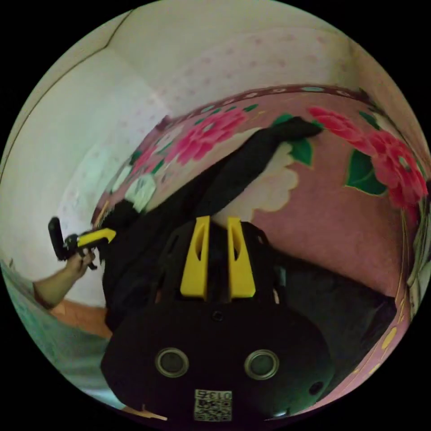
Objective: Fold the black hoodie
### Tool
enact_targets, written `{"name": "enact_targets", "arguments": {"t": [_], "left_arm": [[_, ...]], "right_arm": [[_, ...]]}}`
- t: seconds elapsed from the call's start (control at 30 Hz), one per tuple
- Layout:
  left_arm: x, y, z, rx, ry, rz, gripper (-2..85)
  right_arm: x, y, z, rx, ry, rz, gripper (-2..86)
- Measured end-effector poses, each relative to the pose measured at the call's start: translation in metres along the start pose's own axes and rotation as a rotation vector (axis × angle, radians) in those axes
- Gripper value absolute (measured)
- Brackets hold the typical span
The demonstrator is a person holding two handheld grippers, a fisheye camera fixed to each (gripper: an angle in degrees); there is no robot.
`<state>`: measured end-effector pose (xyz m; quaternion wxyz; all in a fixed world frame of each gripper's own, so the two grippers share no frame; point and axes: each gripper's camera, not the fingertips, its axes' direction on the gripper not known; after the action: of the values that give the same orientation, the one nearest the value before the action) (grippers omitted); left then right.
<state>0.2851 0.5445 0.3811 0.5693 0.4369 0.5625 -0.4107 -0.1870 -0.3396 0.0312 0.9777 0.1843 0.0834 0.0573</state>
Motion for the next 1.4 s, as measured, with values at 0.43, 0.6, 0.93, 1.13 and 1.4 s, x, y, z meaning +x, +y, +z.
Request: {"name": "enact_targets", "arguments": {"t": [0.43, 0.6, 0.93, 1.13, 1.4], "left_arm": [[-0.103, -0.188, 0.198, -0.244, 0.298, 0.053, 14.9], [-0.109, -0.170, 0.195, -0.171, 0.235, -0.019, 9.5], [-0.093, -0.141, 0.094, 0.088, 0.199, 0.121, -0.3], [-0.057, -0.078, 0.001, 0.110, 0.050, 0.250, -0.3], [-0.054, 0.039, -0.043, -0.040, 0.090, 0.040, -0.2]], "right_arm": [[0.300, -0.130, 0.053, 0.186, 0.021, 0.553, 14.1], [0.329, -0.151, 0.086, 0.193, -0.006, 0.576, 8.6], [0.208, -0.200, -0.010, 0.459, -0.309, 0.171, 1.4], [0.011, -0.154, -0.149, 0.488, -0.629, -0.444, 1.0], [-0.220, 0.037, -0.180, 0.189, -0.668, -0.749, 1.1]]}}
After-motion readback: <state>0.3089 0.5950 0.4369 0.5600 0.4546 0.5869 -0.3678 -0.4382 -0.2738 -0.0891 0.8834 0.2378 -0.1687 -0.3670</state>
